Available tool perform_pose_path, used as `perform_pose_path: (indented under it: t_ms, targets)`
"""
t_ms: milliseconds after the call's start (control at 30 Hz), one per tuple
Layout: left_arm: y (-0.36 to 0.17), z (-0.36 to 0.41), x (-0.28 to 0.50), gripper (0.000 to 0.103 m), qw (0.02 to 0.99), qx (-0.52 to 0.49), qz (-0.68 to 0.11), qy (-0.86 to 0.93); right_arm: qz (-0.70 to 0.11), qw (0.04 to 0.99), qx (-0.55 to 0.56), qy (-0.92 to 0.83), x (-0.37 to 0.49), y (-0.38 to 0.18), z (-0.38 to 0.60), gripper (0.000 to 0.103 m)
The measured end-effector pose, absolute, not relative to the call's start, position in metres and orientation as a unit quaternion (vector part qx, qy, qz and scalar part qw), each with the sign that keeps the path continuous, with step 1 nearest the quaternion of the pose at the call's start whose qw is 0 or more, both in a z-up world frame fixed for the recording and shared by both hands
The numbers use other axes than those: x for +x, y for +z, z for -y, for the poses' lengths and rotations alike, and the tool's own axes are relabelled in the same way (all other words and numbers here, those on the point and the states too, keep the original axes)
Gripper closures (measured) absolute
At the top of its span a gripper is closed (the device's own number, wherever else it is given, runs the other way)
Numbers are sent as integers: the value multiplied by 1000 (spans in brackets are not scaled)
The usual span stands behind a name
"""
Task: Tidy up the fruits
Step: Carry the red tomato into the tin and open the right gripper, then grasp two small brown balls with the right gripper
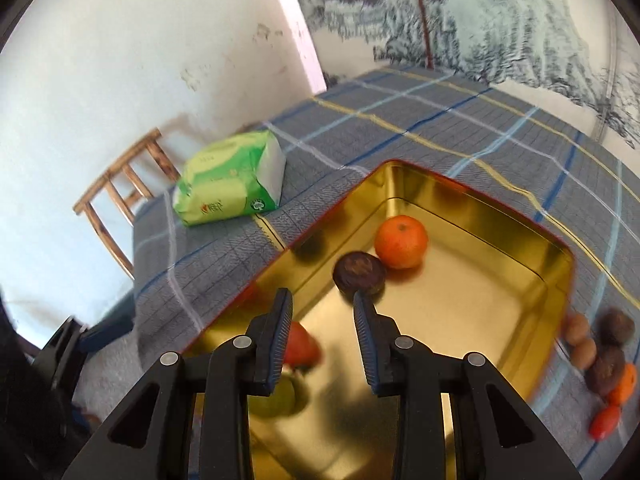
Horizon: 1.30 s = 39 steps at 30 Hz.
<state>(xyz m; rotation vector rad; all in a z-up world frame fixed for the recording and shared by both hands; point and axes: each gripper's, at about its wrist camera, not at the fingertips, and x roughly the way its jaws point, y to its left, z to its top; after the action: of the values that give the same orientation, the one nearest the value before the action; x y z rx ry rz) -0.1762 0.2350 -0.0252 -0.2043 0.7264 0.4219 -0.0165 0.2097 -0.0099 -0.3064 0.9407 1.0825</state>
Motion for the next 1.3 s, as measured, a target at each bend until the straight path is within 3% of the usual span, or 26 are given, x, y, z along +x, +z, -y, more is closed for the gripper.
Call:
perform_pose_path:
  t_ms: [133,200,233,433,667,1033,1133,1300]
  targets:
    - [-18,-228,-180,2,919,-91,-334,187,-400,767,-128,486,-26,-5,-144,69]
    - [-14,-220,-180,2,927,-85,-322,171,-402,774,-134,471,-23,-7,-112,75]
    - [-13,-217,-180,2,929,-82,-320,166,-393,778,-121,475,-20,-2,-88,70]
    - [-8,-192,-173,2,938,-63,-314,130,-406,808,-135,405,14,12,-36,70]
    - [-11,-178,-162,2,937,-45,-326,118,-397,801,-180,410,39,9,-52,70]
    - [-19,-177,-144,2,929,-47,-348,115,-413,749,-318,410,98,-40,-128,70]
    - [-17,-174,-142,2,927,-39,-352,120,-444,735,-291,421,109,-42,-134,77]
    - [-3,-165,-145,2,934,-39,-337,116,-423,759,-272,413,71,-25,-92,77]
